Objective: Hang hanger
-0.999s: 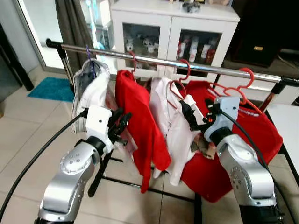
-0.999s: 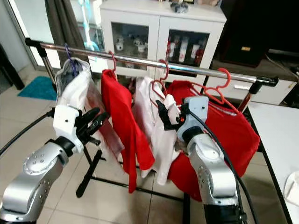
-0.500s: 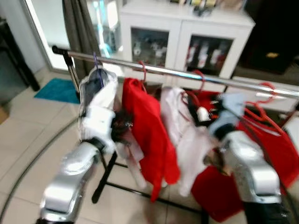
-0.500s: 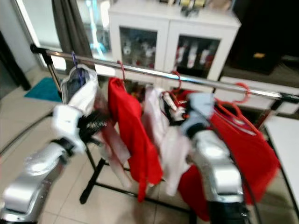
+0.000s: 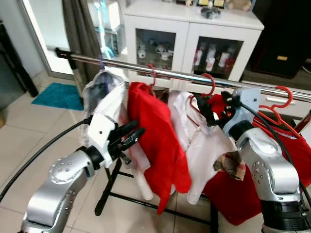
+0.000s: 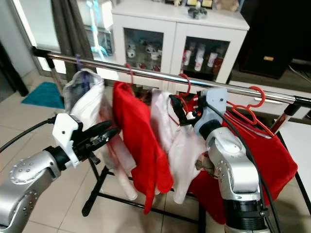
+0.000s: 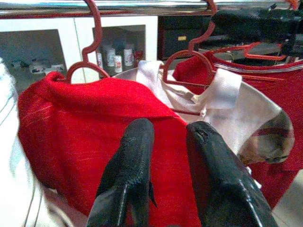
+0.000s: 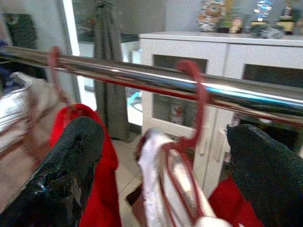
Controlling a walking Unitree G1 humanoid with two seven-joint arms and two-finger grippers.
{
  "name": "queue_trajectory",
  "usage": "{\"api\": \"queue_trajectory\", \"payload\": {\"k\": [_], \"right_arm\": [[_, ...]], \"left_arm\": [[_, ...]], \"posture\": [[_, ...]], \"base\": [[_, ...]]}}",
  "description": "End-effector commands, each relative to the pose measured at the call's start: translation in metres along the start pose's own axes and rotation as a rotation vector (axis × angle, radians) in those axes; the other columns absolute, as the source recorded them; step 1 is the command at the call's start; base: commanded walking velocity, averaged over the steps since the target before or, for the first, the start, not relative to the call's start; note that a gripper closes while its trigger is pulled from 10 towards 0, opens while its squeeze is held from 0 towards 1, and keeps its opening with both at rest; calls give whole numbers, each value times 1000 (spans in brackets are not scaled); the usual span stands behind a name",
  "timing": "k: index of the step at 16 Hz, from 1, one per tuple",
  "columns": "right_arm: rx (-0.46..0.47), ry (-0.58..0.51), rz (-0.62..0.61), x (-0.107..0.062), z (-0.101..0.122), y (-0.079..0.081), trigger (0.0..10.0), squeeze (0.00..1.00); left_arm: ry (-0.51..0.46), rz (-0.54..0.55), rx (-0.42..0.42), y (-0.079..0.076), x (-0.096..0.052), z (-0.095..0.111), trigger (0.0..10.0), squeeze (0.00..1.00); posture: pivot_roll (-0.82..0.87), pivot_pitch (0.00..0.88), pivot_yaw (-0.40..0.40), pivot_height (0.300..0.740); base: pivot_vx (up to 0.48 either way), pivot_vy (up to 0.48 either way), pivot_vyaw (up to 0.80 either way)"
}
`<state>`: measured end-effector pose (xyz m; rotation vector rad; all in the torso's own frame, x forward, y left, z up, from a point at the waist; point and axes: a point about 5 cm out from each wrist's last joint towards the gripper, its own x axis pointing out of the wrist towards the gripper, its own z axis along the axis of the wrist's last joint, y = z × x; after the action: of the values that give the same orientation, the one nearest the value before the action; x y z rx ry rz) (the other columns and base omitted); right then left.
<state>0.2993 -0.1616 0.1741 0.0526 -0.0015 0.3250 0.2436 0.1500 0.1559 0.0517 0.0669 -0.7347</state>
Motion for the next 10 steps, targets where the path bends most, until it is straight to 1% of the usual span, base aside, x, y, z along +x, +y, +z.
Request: {"api": "queue_trajectory", "payload": {"k": [1, 2, 4, 5, 6, 7, 8, 9, 10], "right_arm": [[-1, 32, 6, 1, -1, -4, 10000, 1000], [-12, 58, 21, 2, -3, -6, 10000, 1000], [17, 94, 54, 7, -4, -8, 10000, 1000], [8, 156, 68, 14, -8, -11, 10000, 698], [-25, 194, 61, 22, -9, -16, 10000, 0], [-31, 205, 69, 30, -6, -20, 10000, 0], [-32, 204, 72, 31, -5, -21, 10000, 0], [1, 202, 96, 38, -2, -22, 10000, 0], [8, 205, 128, 43, -1, -22, 10000, 0]], "left_arm": [[-2, -29, -12, -2, -3, 3, 10000, 0], [3, -47, -23, -2, -5, 3, 10000, 0], [12, -91, -47, -5, -7, 3, 10000, 0], [22, -136, -61, -8, -8, 4, 10000, 0], [32, -166, -71, -11, -9, 4, 10000, 1000], [32, -176, -74, -11, -8, 4, 10000, 1000], [31, -178, -76, -12, -8, 4, 10000, 1000], [35, -186, -74, -12, -8, 5, 10000, 1000], [44, -199, -74, -13, -8, 4, 10000, 1000]], "posture": [[-69, 0, -38, 740], [-69, 0, -39, 740], [-71, 0, -35, 740], [-71, 0, -35, 740], [-74, 0, -30, 740], [-73, 0, -29, 740], [-73, 0, -29, 740], [-73, 0, -28, 740], [-73, 0, -28, 740]], "base": [[0, 0, 0], [0, 0, 0], [0, 0, 0], [0, 0, 0], [0, 0, 0], [0, 0, 0], [0, 0, 0], [0, 0, 0], [0, 0, 0]]}}
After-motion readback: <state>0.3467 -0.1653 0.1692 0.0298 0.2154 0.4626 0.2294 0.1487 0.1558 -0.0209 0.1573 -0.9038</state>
